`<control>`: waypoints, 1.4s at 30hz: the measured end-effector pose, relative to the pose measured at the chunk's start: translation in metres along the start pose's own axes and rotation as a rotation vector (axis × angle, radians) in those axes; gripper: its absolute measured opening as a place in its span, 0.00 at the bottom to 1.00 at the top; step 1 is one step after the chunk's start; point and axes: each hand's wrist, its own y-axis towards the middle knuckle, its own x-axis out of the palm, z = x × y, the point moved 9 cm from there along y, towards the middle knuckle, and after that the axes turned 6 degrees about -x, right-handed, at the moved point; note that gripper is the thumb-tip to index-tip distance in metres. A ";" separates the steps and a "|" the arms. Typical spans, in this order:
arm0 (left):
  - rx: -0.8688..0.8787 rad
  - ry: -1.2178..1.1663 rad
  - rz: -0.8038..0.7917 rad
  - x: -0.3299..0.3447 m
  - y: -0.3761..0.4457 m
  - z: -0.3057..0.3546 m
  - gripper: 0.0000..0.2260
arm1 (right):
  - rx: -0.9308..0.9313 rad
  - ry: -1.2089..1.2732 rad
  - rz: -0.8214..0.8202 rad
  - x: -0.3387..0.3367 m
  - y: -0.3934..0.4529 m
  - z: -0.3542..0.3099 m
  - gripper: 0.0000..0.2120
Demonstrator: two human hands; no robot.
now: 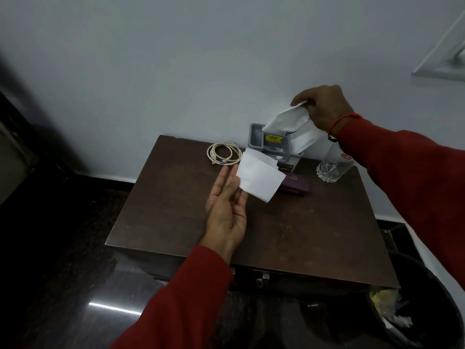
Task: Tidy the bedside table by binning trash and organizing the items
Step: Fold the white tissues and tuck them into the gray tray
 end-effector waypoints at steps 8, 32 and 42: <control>-0.013 0.010 -0.004 0.001 0.005 -0.002 0.22 | -0.063 -0.163 -0.108 0.011 0.019 -0.009 0.19; -0.002 0.046 0.007 0.003 0.014 -0.001 0.21 | -0.062 -0.220 -0.213 0.025 0.020 -0.022 0.19; -0.001 0.061 0.004 0.002 0.014 0.000 0.21 | -0.092 -0.221 -0.155 0.021 0.010 -0.028 0.17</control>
